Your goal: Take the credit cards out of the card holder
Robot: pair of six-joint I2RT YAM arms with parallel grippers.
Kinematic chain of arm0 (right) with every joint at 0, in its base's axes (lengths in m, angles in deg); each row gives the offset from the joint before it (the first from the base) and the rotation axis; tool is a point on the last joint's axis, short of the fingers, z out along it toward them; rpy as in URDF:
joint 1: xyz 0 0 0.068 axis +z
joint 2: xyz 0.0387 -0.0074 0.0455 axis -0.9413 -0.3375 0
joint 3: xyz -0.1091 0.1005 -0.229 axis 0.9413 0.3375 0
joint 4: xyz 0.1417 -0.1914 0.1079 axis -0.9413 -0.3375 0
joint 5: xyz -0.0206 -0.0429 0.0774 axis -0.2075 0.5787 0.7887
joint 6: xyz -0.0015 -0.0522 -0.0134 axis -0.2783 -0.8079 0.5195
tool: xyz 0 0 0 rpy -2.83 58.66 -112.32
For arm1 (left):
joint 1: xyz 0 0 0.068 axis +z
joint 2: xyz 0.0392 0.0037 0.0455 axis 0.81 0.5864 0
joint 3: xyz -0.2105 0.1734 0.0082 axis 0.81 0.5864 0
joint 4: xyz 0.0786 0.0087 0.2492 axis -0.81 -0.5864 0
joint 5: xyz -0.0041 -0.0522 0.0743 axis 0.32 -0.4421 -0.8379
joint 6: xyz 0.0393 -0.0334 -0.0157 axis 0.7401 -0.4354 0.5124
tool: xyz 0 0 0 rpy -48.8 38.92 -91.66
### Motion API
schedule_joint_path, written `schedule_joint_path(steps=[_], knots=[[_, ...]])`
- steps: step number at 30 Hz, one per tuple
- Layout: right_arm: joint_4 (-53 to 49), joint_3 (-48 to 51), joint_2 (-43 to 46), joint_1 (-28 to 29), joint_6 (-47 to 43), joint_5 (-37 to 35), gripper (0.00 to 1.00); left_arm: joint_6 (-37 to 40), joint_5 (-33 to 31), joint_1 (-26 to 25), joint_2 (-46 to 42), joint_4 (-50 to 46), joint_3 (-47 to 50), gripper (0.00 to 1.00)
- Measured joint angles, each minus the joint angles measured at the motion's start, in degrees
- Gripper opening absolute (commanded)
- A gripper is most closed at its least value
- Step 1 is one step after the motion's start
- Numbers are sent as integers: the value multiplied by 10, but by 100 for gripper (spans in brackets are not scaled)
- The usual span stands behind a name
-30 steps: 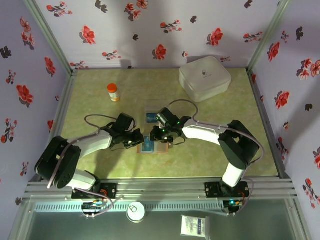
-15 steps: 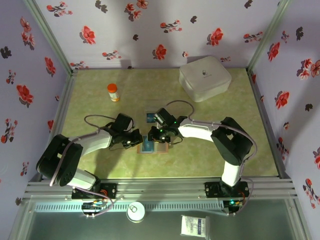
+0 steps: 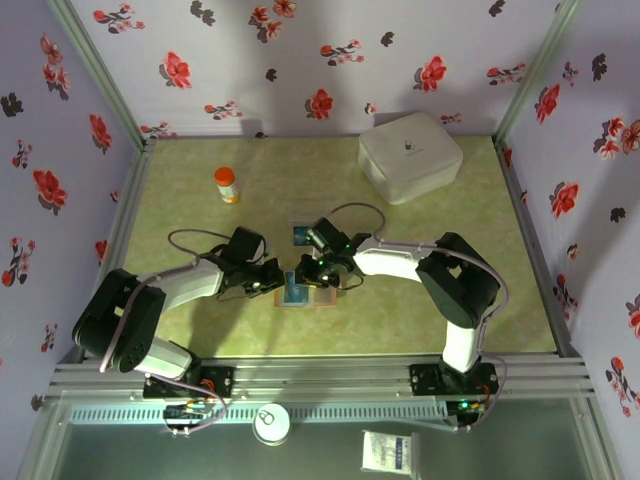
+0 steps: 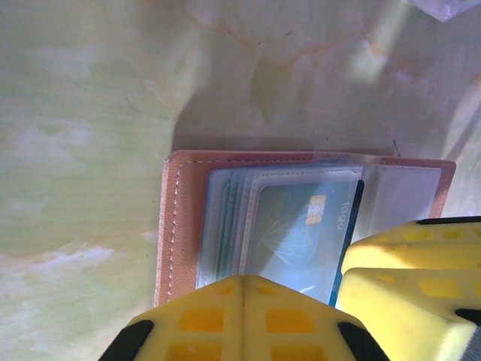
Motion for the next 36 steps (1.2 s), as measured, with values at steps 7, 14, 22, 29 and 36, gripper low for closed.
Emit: schedule_joint_path(steps=[7,14,22,29,36], knots=[[-14,-5,-3,0,0,-8,24,0,0,0,2,0,0,0],[-23,-7,-3,2,-1,-20,24,0,1,2,4,0,0,0],[-52,-12,3,3,-9,-37,24,0,1,4,2,-6,0,0],[-67,-13,17,3,-10,-48,24,0,1,4,-17,-20,0,0],[-55,-5,45,3,-9,-52,24,0,5,-5,-20,-28,-18,0]])
